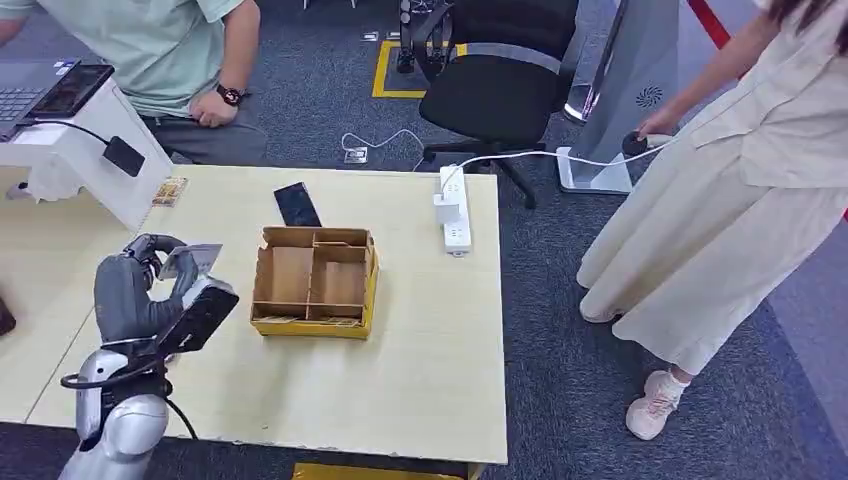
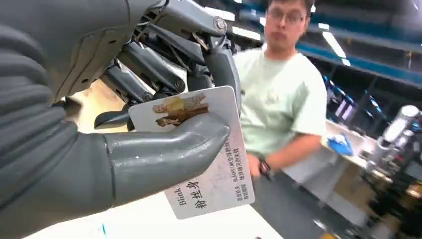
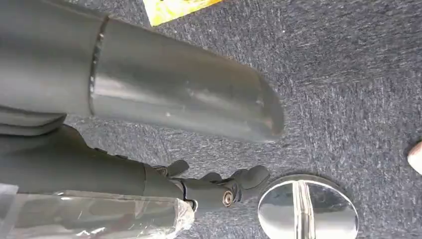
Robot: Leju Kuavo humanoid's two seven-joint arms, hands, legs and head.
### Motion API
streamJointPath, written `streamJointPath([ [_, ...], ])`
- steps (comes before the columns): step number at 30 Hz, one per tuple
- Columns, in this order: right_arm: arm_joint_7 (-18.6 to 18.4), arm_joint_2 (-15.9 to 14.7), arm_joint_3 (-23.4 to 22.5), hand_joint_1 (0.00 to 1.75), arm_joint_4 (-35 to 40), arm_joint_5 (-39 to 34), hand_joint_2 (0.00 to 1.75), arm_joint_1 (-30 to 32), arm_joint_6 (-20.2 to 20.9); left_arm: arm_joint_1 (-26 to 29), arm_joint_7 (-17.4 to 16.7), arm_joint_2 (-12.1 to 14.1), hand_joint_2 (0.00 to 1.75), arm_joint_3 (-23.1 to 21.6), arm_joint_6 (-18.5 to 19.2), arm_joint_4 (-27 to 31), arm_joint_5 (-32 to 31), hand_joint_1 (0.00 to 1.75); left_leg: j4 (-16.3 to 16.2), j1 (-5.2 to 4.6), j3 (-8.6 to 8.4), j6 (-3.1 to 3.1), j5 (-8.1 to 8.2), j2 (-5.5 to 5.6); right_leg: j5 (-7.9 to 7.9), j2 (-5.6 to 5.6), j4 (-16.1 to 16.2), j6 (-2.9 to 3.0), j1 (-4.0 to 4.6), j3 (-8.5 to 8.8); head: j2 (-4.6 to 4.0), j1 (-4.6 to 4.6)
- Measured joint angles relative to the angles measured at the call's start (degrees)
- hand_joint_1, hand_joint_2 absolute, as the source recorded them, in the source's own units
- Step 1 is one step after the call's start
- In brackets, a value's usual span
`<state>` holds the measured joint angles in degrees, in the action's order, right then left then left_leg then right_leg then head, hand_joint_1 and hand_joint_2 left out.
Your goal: Pass the card to the sensor for recognition and then transmit it.
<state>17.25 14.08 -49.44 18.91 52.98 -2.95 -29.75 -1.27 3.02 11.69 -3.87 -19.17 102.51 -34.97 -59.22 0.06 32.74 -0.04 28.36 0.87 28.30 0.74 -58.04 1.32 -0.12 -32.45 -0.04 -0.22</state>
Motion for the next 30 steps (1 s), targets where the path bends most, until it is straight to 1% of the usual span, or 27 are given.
streamJointPath([
  [3,0.28,0.00,0.00,0.00,0.33,0.00,0.00,0.16,0.00,0.57,0.87,-0.98,1.75,0.74,2.65,0.90,5.18,1.75,0.00,0.00,-0.01,0.00,0.00,-0.01,0.00,0.01,0.00,0.00,0.00,0.00,0.00,0.00],
  [4,0.33,0.00,0.00,0.00,0.48,-0.02,0.00,0.26,-0.02,0.68,0.79,-1.24,1.75,1.07,4.25,1.03,8.15,1.75,0.00,0.00,-0.01,0.00,0.00,0.00,0.00,0.00,0.00,0.00,0.00,0.00,0.00,-0.02],
  [5,0.35,-0.02,-0.04,0.00,0.57,-0.04,0.00,0.33,-0.02,0.72,0.37,-1.33,1.75,1.18,5.71,1.05,10.61,1.75,0.00,0.00,-0.01,0.00,0.00,0.02,0.00,-0.02,0.00,0.00,0.00,0.00,0.00,-0.02],
  [7,0.61,-0.02,-0.28,0.00,0.68,-0.22,0.00,0.39,-0.02,0.77,-1.66,-1.40,1.75,1.53,9.67,1.03,16.53,1.75,0.00,0.00,-0.01,0.00,0.00,0.02,0.00,-0.02,0.00,0.00,0.00,0.00,0.00,-0.02],
  [8,0.66,-0.02,-0.48,0.00,0.68,-0.22,0.00,0.42,-0.04,0.76,-2.16,-1.35,1.75,1.73,10.55,0.96,17.89,1.75,0.00,0.00,-0.01,0.00,0.00,0.00,0.00,-0.01,0.00,0.00,0.00,0.00,0.00,-0.02],
  [11,0.83,-0.15,-0.81,0.00,0.68,-0.26,0.00,0.64,-0.13,0.40,-3.81,-1.18,1.75,2.65,12.11,0.68,20.02,1.75,0.00,0.00,-0.01,0.00,0.00,0.01,0.00,-0.02,0.00,0.00,0.00,0.00,0.00,-0.02],
  [18,1.22,-0.28,-1.14,0.00,0.61,-0.17,0.00,0.64,-0.31,-1.42,-7.13,0.26,1.75,3.58,15.13,-1.69,24.30,1.75,0.00,0.00,-0.01,0.00,0.00,0.01,0.00,-0.01,0.00,0.00,0.00,0.00,-0.02,-0.02],
  [21,1.62,-0.33,-1.44,0.00,0.52,-0.19,0.00,0.59,-0.55,-2.00,-7.50,0.66,1.75,4.04,16.32,-2.97,28.69,1.75,0.00,0.00,-0.01,0.00,0.00,0.01,0.00,-0.01,0.00,0.00,0.00,0.00,0.00,0.00],
  [26,2.56,-0.48,-1.99,0.00,0.09,-0.41,0.00,0.56,-0.81,-1.47,-4.84,1.12,1.75,4.92,17.38,-3.72,33.83,1.75,0.00,0.00,0.00,0.00,0.00,0.00,0.00,0.00,0.00,0.00,0.00,0.01,0.00,0.00],
  [30,2.64,-0.63,-2.25,0.00,-0.22,-0.55,0.00,0.54,-0.83,-0.28,-4.44,1.16,1.75,5.40,17.62,-3.72,34.75,1.75,0.00,0.00,0.01,0.00,0.00,0.03,0.01,-0.04,0.00,0.00,0.00,0.00,-0.02,0.00],
])
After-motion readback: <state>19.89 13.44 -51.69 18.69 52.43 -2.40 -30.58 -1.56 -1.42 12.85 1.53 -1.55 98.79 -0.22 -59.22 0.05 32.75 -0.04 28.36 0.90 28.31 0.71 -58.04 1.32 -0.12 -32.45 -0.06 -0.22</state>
